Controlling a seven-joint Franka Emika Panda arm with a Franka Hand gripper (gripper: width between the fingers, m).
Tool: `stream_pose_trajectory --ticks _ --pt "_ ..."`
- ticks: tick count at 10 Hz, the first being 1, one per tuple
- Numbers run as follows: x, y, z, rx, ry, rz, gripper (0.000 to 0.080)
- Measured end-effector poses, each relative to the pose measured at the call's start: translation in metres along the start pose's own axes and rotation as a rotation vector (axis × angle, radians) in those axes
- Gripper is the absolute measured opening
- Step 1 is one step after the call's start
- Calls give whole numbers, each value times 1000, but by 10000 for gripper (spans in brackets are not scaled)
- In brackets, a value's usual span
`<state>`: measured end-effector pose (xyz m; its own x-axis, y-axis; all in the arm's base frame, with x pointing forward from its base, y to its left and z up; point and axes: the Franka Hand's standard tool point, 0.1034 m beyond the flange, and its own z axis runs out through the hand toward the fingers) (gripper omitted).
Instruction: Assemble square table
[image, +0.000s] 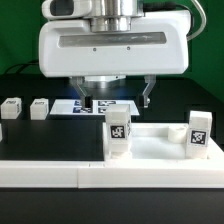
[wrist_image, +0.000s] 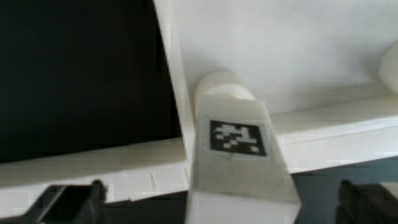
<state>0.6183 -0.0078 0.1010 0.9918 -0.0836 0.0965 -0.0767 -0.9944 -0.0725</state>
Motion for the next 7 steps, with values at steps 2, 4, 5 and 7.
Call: stream_pose_trajectory --ticks 2,4,5,7 --pt "7 -7 14 -3 -5 16 649" --pt "14 -8 24 -13 -7 36 649" --pt "17 -10 28 -24 -7 44 649" --pt "17 -8 28 -24 -7 77 649"
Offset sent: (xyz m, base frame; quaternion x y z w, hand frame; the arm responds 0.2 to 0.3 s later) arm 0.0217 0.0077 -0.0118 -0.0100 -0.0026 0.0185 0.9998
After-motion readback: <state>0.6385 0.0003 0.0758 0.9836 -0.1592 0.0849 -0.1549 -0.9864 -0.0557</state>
